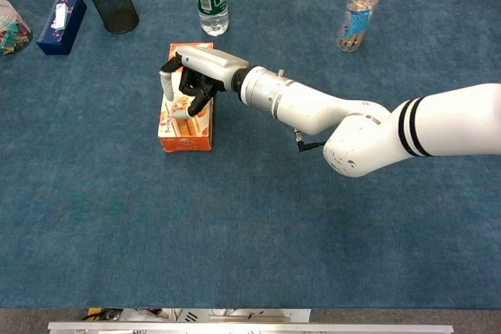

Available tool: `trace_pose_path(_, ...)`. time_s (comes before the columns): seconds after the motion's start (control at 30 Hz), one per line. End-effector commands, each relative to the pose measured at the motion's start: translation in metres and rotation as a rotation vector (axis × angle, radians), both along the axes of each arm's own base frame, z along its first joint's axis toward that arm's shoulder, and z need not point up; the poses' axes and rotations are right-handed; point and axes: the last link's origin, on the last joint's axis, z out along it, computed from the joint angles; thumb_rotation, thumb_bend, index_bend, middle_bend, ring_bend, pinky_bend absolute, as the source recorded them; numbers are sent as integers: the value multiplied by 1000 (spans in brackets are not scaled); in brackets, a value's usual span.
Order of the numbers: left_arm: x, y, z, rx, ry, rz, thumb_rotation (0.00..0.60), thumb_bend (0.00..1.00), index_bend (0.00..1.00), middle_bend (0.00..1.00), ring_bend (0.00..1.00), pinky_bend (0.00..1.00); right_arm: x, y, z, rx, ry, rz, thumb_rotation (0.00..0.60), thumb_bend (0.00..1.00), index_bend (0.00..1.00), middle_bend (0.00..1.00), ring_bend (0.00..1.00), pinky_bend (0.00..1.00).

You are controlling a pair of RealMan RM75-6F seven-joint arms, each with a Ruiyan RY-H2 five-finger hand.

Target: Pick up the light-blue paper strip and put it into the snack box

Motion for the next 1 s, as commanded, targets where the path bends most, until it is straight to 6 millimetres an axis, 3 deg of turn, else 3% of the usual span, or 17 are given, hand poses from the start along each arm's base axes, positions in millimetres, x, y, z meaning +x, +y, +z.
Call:
trace_pose_path(0.03,0,0,0,1,1,-2,600,264,169,246,212,141,0,-2,4,-11,-15,-5,600,79,537,1000,1000,1000)
trace_pose_path(0.33,2,6,3,-10,17,-21,600,264,168,246,213,141,-2,-2,31,-53,-87,14,600,37,446,1000,1000,1000)
trace_pose_path(0.53,8,18,3,-50,14,-79,600,265,168,280,233,152,-30,1,79,-168,-54,29,600,78,420,1000,1000,1000)
trace_pose_path(0.6,11,24,3,-71,11,-107,600,265,168,318,293,231,-42,4,98,-180,-42,1,600,154,420,992,1000,1000)
trace_pose_path(0.73,20,42,0,-147,10,-171,600,264,168,473,535,503,-71,13,145,-271,31,-37,600,304,431,935,1000,1000)
trace_pose_path(0.83,28,56,-1,-200,0,-220,600,264,168,560,610,620,-91,21,177,-367,101,-63,600,398,508,882,958,1000)
trace_pose_path(1.0,43,79,-6,-334,-25,-293,600,265,168,637,695,733,-121,37,219,-481,245,-93,600,499,535,860,901,1000)
